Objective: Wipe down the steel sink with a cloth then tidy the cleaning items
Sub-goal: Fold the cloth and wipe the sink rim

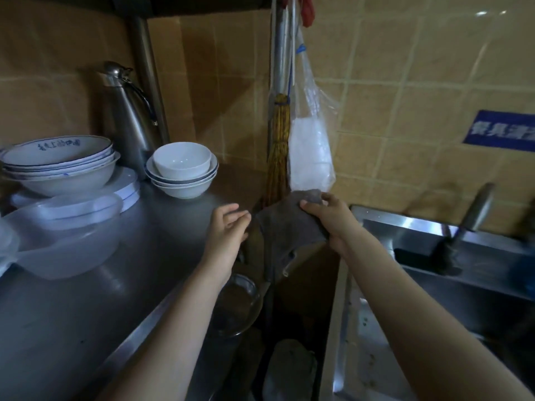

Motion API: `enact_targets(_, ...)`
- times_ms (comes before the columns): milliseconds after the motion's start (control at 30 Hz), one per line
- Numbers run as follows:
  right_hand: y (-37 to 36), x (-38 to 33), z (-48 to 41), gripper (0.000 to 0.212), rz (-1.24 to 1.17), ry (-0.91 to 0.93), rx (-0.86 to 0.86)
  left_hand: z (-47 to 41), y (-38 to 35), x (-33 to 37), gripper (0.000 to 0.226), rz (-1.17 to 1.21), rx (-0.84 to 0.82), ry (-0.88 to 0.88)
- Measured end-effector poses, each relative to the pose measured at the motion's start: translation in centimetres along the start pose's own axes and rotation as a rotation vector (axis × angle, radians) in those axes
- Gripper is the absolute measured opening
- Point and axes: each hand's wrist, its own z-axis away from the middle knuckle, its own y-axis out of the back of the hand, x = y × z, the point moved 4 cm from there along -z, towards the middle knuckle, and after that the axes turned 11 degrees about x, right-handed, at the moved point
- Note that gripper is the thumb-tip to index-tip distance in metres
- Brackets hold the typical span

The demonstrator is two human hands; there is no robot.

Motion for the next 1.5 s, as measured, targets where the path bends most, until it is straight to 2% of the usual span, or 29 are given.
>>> enact_targets(100,3.8,2.1,0.7,0.044,0.037,-0.016,0.104,1.4,-1.2,-2.2,0.027,0.005,-0.090,0.040)
enact_targets(300,10.3,7.3,4.1,0.048,0.102,-0.099,0.308,4.9,-3.1,-7.7,0.032,-0.020,-0.206,0.118)
enact_targets(400,12.5,10.2,6.3,0.054,0.132,-0.142,0.339,7.3,-3.8,-10.9,0.031,-0.041,-0.263,0.190)
enact_targets(600,14.0,14.5,9.2,0.035,0.020,-0.265,0.303,10.4,-4.3,-14.9,0.028,-0.095,-0.315,0.236)
enact_targets(700,15.5,17.7,9.3,0.043,-0.024,-0.393,0.302,11.1,-3.9,-16.5,0.026,-0.143,-0.307,0.252)
enact_targets(800,17.9,21.2,9.5,0.051,0.206,-0.417,0.388,11.8,-3.5,-18.3,0.027,-0.204,-0.297,0.292)
enact_targets(900,19.9,23.2,9.8,0.054,0.554,-0.345,0.367,12.8,-3.5,-20.3,0.031,-0.291,-0.316,0.315)
enact_targets(1000,21.8,23.7,9.8,0.063,0.731,-0.294,0.326,14.1,-3.8,-22.4,0.030,-0.360,-0.312,0.344)
enact_targets(1100,23.2,24.0,10.0,0.065,0.782,-0.280,0.264,15.2,-4.1,-24.2,0.031,-0.407,-0.309,0.354)
enact_targets(1267,23.9,24.3,10.2,0.065,0.775,-0.288,0.296,15.8,-4.7,-26.2,0.036,-0.481,-0.303,0.341)
enact_targets(1400,21.5,22.9,10.1,0.066,0.895,-0.206,0.326,15.2,-5.5,-27.1,0.033,-0.529,-0.321,0.360)
enact_targets(1500,18.2,22.4,9.9,0.068,0.938,-0.159,0.247,14.3,-6.0,-27.5,0.032,-0.508,-0.328,0.417)
